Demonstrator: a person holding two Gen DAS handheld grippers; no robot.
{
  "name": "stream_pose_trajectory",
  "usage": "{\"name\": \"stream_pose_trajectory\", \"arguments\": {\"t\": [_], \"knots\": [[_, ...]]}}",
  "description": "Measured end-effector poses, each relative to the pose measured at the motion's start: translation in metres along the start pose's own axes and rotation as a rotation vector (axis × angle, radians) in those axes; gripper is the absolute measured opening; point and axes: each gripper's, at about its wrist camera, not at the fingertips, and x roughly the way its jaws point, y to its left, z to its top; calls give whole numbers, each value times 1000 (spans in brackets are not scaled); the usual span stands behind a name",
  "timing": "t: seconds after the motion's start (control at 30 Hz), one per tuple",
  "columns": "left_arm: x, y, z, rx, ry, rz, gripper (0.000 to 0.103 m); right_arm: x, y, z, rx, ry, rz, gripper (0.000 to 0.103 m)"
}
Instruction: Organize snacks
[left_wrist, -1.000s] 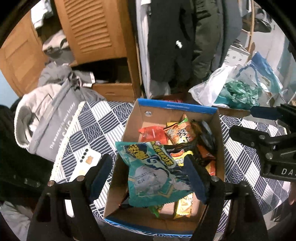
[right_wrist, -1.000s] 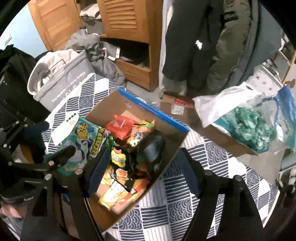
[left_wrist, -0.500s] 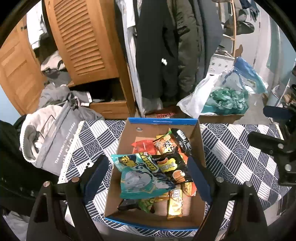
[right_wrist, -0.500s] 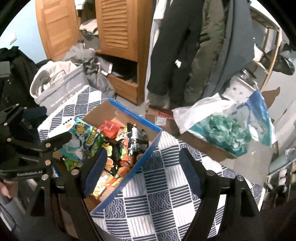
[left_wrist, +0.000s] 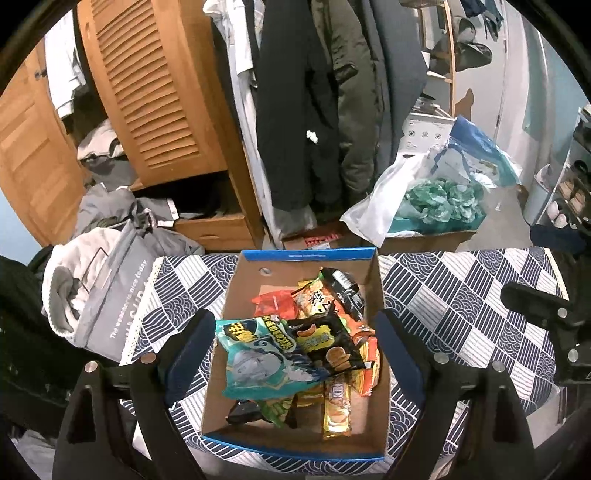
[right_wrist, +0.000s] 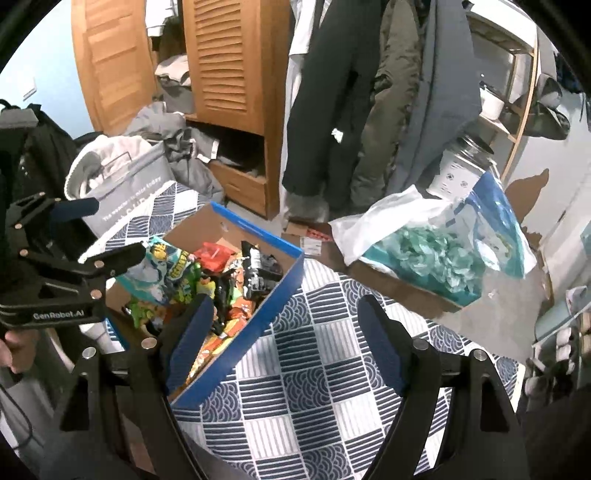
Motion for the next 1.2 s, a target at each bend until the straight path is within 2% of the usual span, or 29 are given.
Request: {"name": "stream_pose_trajectory", "arguments": {"t": [0.17, 0.5, 1.2], "knots": [[6, -7, 2, 7, 23, -12, 90, 0, -10, -5, 16, 1, -9, 80], [-1, -18, 4, 18, 10, -39, 90, 0, -24, -13, 53, 8, -15, 80], [0, -22, 2, 22, 20, -30, 90, -4, -19, -14, 44, 5, -11, 80]]}}
